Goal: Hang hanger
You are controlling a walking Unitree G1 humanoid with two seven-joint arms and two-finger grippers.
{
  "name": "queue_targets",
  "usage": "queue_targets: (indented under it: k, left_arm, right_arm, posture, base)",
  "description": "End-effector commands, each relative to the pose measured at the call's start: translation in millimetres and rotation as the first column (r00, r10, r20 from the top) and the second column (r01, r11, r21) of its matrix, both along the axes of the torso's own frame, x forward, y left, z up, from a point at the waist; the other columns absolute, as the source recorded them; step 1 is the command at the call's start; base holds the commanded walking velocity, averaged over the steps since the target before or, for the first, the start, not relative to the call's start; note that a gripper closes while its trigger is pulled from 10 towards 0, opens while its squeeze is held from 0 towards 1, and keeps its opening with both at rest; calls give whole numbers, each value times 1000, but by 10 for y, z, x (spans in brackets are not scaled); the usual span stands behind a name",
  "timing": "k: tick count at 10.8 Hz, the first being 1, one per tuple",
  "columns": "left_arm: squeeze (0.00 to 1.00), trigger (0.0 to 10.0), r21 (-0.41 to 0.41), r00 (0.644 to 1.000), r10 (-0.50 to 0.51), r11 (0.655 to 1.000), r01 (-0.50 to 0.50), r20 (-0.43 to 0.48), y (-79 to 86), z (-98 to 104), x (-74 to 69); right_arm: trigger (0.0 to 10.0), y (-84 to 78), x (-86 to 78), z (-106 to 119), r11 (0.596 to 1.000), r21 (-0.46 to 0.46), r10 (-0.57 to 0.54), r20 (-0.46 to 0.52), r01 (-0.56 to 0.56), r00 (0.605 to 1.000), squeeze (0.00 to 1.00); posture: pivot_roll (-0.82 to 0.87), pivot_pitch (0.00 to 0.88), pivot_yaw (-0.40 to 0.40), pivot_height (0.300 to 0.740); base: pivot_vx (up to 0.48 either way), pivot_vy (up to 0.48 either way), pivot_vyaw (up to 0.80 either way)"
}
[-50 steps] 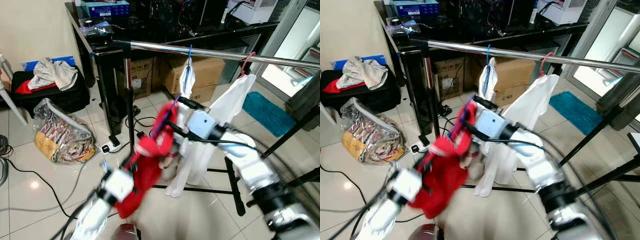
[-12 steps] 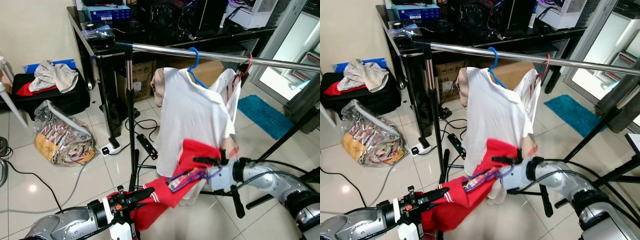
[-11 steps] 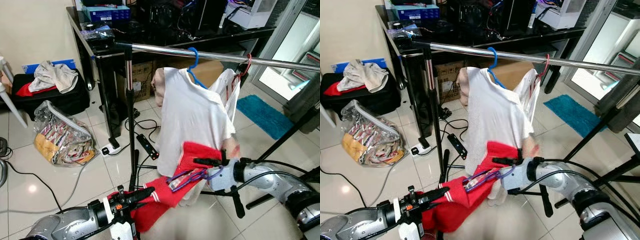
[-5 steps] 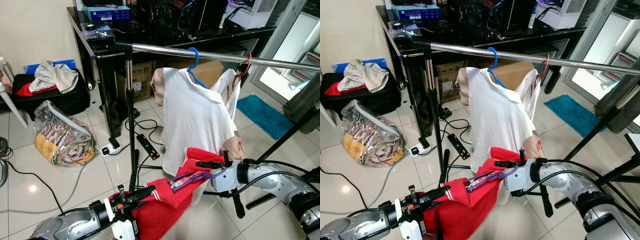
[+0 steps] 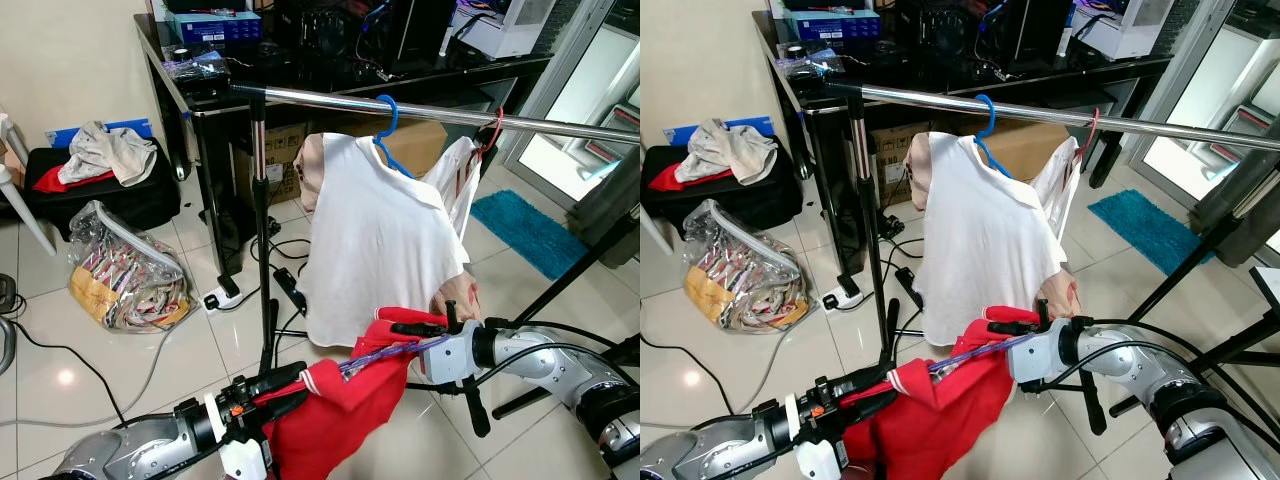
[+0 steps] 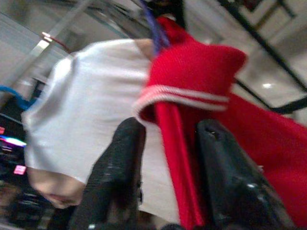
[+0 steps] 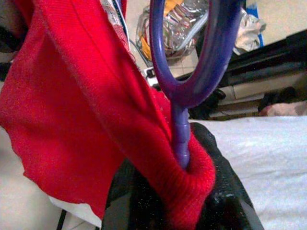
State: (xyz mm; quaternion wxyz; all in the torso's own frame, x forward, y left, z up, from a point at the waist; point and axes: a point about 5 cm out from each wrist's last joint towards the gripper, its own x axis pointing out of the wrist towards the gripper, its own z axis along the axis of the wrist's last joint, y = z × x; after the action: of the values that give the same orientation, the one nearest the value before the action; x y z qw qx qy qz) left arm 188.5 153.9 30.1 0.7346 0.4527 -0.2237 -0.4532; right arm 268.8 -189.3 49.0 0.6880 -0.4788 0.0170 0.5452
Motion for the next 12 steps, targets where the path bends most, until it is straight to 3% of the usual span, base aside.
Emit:
queue_targets:
  k: [1,2,5,7,8,9,12]
  left_arm:
    - [1000,10000,-16,998,9,1000,-8,62,-20,66,52]
    - [0,10000,-58,995,38,998,-32,91,-18,133,100]
    - [0,10000,-87,985,71,995,-58,159,4,177,108]
    - [0,10000,-153,969,169,978,-142,180,49,218,135]
    - [0,10000,-234,949,269,945,-228,163,95,271,192]
    - [0,10000,-357,909,403,869,-343,108,136,339,265]
    - [0,10000,-506,862,506,753,-421,36,-16,448,304]
  right_arm:
    - [0,-52,99,103,997,40,-64,37,62,997,0]
    - [0,-72,96,101,997,41,-72,33,71,997,0]
    - [0,-102,95,78,994,44,-101,25,100,995,0]
    - [0,-134,111,72,989,48,-139,21,138,990,0]
    - [0,-152,122,67,981,78,-181,1,180,984,0]
    - [0,-171,141,76,960,141,-237,-42,241,971,0]
    - [0,-228,180,133,931,206,-288,-91,301,953,0]
  posture:
    - [281,3,-63,740]
    - [282,3,-63,740]
    - [283,4,-64,740]
    - [279,6,-61,740]
    - [279,6,-61,740]
    - [282,7,-60,740]
    - [276,8,-58,740]
  base:
    - [0,0,0]
    - [0,0,0]
    - [0,0,0]
    - [0,0,0]
    - [0,0,0]
    - [0,0,0]
    - [0,0,0]
